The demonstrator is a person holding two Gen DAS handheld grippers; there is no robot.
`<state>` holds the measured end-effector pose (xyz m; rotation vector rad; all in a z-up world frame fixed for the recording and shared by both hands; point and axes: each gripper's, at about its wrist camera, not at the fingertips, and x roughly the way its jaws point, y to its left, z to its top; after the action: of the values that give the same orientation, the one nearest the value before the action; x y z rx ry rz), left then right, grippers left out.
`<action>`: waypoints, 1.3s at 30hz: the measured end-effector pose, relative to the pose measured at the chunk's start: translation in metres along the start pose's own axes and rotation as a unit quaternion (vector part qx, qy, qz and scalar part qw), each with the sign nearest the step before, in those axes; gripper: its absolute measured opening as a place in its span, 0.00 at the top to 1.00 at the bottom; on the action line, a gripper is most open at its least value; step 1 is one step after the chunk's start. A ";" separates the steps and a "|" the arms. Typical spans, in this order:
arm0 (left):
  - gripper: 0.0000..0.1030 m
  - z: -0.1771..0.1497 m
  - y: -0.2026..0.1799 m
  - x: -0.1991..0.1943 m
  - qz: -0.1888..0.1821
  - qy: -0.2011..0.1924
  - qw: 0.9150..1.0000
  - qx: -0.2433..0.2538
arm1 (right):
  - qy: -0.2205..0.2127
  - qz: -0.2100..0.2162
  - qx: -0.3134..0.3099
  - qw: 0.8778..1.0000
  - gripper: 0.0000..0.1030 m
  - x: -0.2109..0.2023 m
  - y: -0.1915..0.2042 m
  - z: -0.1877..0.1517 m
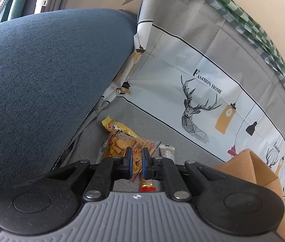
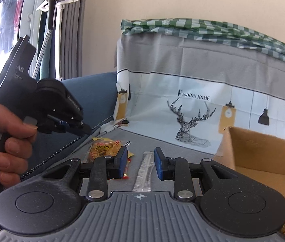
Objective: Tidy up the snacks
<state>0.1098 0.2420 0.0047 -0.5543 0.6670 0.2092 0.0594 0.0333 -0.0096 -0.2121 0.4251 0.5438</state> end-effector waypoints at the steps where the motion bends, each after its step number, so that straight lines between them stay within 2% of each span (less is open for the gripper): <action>1: 0.89 0.000 0.000 0.002 0.003 0.002 1.000 0.000 | 0.002 -0.001 0.001 1.000 0.70 0.004 0.001 -0.004; 4: 0.82 0.000 0.001 0.009 0.007 0.008 1.000 0.002 | 0.023 -0.004 0.015 1.000 0.69 0.019 -0.001 -0.012; 6: 0.71 0.001 0.001 0.013 0.014 0.008 1.000 0.003 | 0.028 -0.006 0.022 0.999 0.65 0.028 -0.003 -0.017; 10: 0.42 0.005 0.007 0.024 0.026 0.014 1.000 -0.006 | 0.056 -0.015 0.044 0.997 0.62 0.050 -0.008 -0.024; 12: 0.36 0.007 0.009 0.031 0.016 0.026 0.999 -0.018 | 0.064 -0.018 0.053 0.996 0.53 0.060 -0.009 -0.025; 14: 0.20 0.007 0.008 0.038 0.007 0.035 0.999 -0.019 | 0.074 -0.021 0.060 0.995 0.45 0.070 -0.008 -0.028; 15: 0.17 0.007 0.006 0.041 0.005 0.039 0.999 -0.014 | 0.081 -0.019 0.061 0.995 0.39 0.076 -0.008 -0.029; 17: 0.09 0.006 0.001 0.049 0.013 0.048 0.999 -0.002 | 0.088 -0.021 0.060 0.994 0.36 0.085 -0.005 -0.031; 23: 0.01 0.003 -0.007 0.071 0.033 0.068 0.997 0.019 | 0.103 -0.034 0.067 0.992 0.31 0.112 -0.005 -0.033; 33: 0.01 -0.002 -0.016 0.102 0.065 0.077 0.994 0.049 | 0.152 -0.054 0.093 0.982 0.31 0.151 -0.016 -0.048; 39: 0.01 -0.007 -0.024 0.113 0.078 0.068 0.992 0.070 | 0.150 -0.051 0.067 0.985 0.31 0.156 -0.013 -0.049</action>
<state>0.2016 0.2192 -0.0622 -0.3836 0.8524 0.2697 0.1701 0.0783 -0.1218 -0.1864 0.7383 0.3820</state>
